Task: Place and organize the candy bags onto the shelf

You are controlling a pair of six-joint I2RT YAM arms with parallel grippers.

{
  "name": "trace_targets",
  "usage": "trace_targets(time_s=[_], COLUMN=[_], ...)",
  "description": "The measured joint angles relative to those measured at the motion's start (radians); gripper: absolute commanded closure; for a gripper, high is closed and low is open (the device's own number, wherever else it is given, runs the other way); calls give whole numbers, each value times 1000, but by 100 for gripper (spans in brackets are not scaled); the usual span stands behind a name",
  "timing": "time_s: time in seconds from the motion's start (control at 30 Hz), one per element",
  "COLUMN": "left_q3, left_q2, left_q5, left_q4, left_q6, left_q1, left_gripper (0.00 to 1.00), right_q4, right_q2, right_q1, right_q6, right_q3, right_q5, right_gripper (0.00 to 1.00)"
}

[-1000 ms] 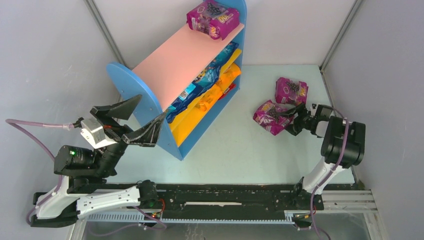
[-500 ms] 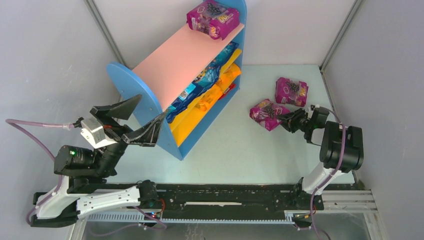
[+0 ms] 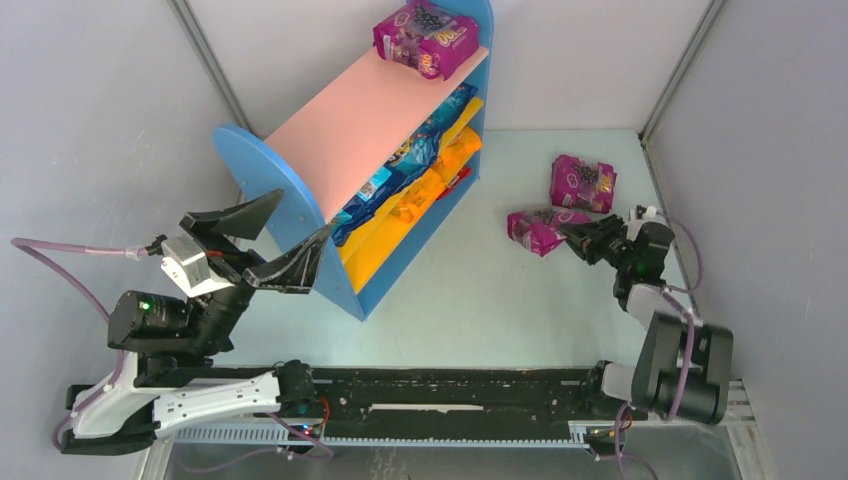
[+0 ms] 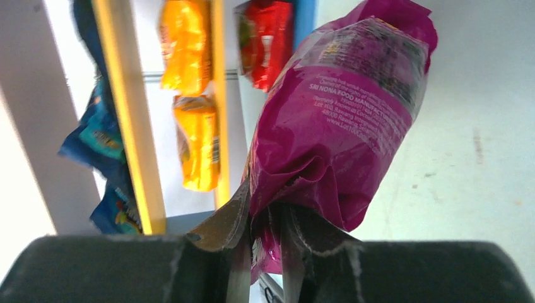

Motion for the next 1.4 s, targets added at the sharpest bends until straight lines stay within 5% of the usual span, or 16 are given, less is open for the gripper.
trace_targets(time_s=[0.3,0.57,0.97,1.4], left_q3=[0,0,0,0], left_q2=[-2,-2,-15,-46], left_q5=[7,8,10,11], left_q4=[0,0,0,0], left_q6=[-11,-17,-26,-26], left_q1=[0,0,0,0], left_gripper=[0,0,0,0], right_q4=[-247,-388,-293,-315], right_q2=[-425,-433,45,567], right_q1=[28,248,723,827], right_q6=[16,41,27,71], right_q3=[95,538,1266,1603], right_q5=[3,55,133,275], right_gripper=[77,77,78,79])
